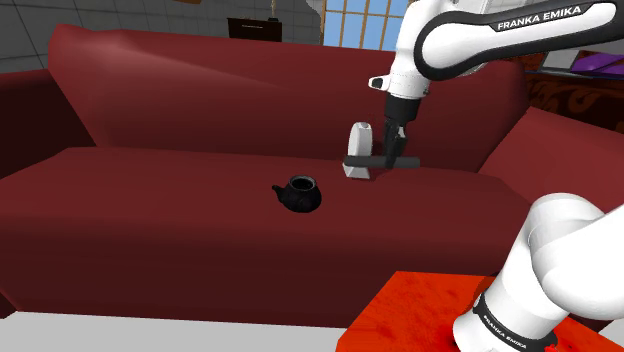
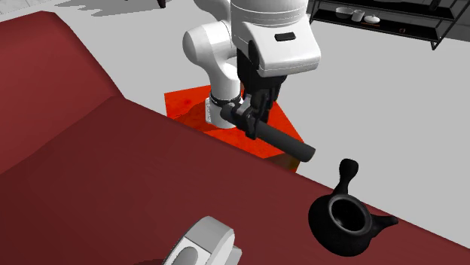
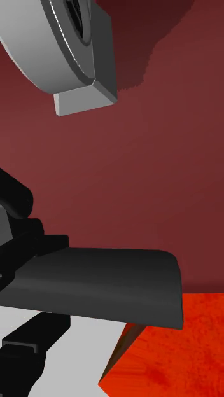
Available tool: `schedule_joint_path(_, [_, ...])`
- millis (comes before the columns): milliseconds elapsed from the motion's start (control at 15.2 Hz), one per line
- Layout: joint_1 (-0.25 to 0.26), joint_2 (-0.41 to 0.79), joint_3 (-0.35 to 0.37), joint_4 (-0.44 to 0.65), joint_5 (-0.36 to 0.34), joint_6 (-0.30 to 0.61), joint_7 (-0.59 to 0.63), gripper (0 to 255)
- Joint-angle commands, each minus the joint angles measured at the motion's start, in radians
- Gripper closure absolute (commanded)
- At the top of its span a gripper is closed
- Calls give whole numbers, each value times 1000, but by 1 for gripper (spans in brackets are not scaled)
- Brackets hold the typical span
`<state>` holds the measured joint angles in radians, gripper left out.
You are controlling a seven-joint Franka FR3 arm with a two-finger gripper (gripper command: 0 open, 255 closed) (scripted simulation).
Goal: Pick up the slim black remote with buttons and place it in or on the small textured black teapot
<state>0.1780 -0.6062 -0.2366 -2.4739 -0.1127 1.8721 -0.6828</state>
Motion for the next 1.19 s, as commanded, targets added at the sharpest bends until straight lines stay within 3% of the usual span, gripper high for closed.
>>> schedule_joint_path(0, [12,29,11,29,12,-1,14,255])
schedule_joint_path(924, [133,489,122,417,127,67,175,255])
schedule_joint_path(1122, [137,512,124,414,131,92,179,255])
